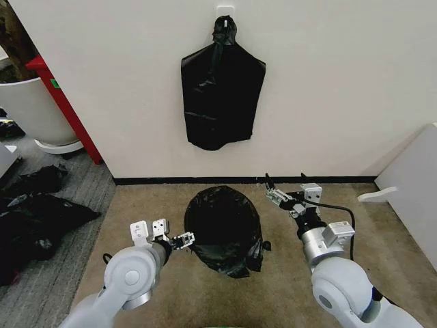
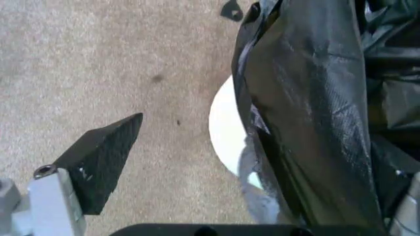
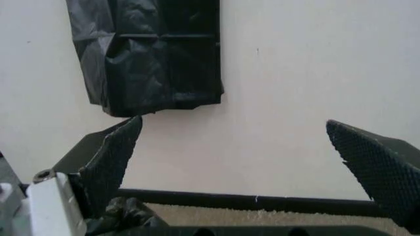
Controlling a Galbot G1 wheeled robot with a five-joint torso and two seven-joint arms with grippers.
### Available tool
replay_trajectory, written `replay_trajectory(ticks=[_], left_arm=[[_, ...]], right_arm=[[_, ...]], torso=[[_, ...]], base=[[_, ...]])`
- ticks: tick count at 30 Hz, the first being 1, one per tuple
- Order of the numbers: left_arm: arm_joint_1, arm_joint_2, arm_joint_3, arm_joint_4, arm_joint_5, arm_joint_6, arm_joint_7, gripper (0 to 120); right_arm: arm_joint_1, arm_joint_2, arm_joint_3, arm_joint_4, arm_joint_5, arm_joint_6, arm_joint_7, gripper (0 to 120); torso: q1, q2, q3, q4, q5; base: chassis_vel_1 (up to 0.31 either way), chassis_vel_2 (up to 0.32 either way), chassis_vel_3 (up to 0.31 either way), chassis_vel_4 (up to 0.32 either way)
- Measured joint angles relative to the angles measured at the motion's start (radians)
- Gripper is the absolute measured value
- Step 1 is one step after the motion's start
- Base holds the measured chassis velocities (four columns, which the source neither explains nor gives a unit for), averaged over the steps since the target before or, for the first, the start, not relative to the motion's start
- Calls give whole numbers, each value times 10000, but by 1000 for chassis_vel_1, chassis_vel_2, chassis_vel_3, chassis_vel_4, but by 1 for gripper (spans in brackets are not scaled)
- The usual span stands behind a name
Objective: Place the garbage bag over the trash bin.
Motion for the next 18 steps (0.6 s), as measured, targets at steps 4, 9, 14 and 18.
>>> replay_trajectory(ticks=[4, 9, 14, 18], left_arm=[[125, -37, -116, 40, 209, 7, 502, 100], [606, -108, -492, -4, 505, -20, 1226, 100], [1021, -178, -965, -15, 676, -63, 2009, 100], [1332, -203, -1312, 65, 908, -115, 3013, 100]], right_arm=[[-19, -10, -44, 1, 4, -2, 2, 100], [-21, -82, -101, 15, 36, -2, 9, 100], [8, -126, -165, 15, 56, -5, 17, 100], [10, -146, -231, 16, 56, -8, 33, 100]], torso=[[0, 0, 0, 0, 0], [0, 0, 0, -1, -1], [0, 0, 0, 0, -1], [0, 0, 0, 0, 0]], base=[[0, 0, 0, 0], [0, 0, 0, 0], [0, 0, 0, 0], [0, 0, 0, 0]])
